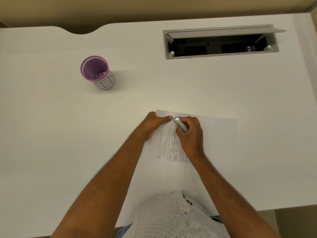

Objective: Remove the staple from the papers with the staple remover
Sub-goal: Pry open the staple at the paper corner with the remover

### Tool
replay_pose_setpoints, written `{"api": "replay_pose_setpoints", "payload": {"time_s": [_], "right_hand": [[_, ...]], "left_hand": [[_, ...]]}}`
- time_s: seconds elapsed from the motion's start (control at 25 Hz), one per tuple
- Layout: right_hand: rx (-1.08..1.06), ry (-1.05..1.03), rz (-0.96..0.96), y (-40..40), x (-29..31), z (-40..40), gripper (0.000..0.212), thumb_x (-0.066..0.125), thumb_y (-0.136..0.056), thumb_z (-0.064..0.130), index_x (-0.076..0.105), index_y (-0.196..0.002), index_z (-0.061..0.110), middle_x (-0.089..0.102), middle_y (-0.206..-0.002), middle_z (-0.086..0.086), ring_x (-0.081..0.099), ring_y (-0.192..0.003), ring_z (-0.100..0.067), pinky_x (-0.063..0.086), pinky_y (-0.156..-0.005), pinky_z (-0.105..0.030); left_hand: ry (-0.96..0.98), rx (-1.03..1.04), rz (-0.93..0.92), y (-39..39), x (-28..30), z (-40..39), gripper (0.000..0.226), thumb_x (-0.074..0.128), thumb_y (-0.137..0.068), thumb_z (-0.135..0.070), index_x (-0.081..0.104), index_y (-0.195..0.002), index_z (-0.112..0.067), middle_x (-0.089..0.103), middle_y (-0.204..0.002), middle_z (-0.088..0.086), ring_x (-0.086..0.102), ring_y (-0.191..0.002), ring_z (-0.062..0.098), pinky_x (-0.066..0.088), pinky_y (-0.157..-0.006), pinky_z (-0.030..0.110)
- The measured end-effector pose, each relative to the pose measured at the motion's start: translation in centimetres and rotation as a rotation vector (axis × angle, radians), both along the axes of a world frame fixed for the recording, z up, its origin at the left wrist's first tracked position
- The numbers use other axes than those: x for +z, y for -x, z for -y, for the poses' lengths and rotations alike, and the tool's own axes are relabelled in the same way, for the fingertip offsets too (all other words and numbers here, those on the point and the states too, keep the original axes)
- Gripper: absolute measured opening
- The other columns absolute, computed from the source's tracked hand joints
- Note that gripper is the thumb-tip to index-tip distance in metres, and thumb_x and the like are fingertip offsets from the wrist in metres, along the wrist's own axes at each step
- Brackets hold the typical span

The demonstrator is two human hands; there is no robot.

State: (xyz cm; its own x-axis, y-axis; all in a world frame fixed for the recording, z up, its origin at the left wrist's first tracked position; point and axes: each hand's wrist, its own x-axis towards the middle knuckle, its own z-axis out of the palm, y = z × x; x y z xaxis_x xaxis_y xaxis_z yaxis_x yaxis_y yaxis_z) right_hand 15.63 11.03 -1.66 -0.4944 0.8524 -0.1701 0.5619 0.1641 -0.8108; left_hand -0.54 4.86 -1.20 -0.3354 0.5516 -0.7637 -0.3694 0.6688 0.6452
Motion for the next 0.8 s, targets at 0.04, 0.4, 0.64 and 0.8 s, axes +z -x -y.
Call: {"api": "replay_pose_setpoints", "payload": {"time_s": [0.04, 0.4, 0.64, 0.8], "right_hand": [[-0.005, -0.005, 0.000, 0.03, 0.02, 0.03, 0.025, 0.074, -0.089, 0.009, 0.070, -0.112, 0.020, 0.061, -0.107, 0.008, 0.063, -0.092, -0.008, 0.049, -0.074, -0.008], [-0.028, -0.042, 0.002, 0.49, 0.10, 0.40, 0.028, 0.072, -0.089, 0.001, 0.073, -0.115, 0.012, 0.061, -0.110, 0.000, 0.064, -0.096, -0.012, 0.049, -0.079, -0.006], [-0.052, -0.019, -0.002, 0.55, 0.25, 0.46, 0.028, 0.072, -0.088, 0.001, 0.073, -0.113, 0.015, 0.057, -0.111, 0.002, 0.062, -0.095, -0.007, 0.047, -0.077, -0.003], [-0.063, -0.017, 0.023, 0.73, 0.29, 0.53, 0.031, 0.071, -0.088, 0.001, 0.073, -0.113, 0.017, 0.056, -0.111, 0.005, 0.062, -0.097, -0.007, 0.048, -0.079, -0.006]], "left_hand": [[0.005, 0.000, -0.007, -0.03, 0.00, -0.05, 0.047, 0.077, -0.090, -0.038, 0.069, -0.119, -0.003, 0.078, -0.107, 0.020, 0.076, -0.096, 0.041, 0.061, -0.092, 0.057], [0.023, -0.003, -0.028, -0.06, -0.40, -0.19, 0.047, 0.077, -0.089, -0.041, 0.069, -0.119, -0.005, 0.079, -0.106, 0.017, 0.077, -0.093, 0.038, 0.063, -0.089, 0.054], [0.024, 0.002, -0.021, -0.03, -0.49, -0.23, 0.048, 0.077, -0.089, -0.040, 0.069, -0.120, -0.004, 0.079, -0.105, 0.017, 0.077, -0.092, 0.037, 0.064, -0.086, 0.049], [0.023, 0.016, -0.006, 0.02, -0.52, -0.27, 0.048, 0.079, -0.088, -0.038, 0.068, -0.120, -0.003, 0.078, -0.107, 0.018, 0.076, -0.095, 0.037, 0.063, -0.088, 0.051]]}}
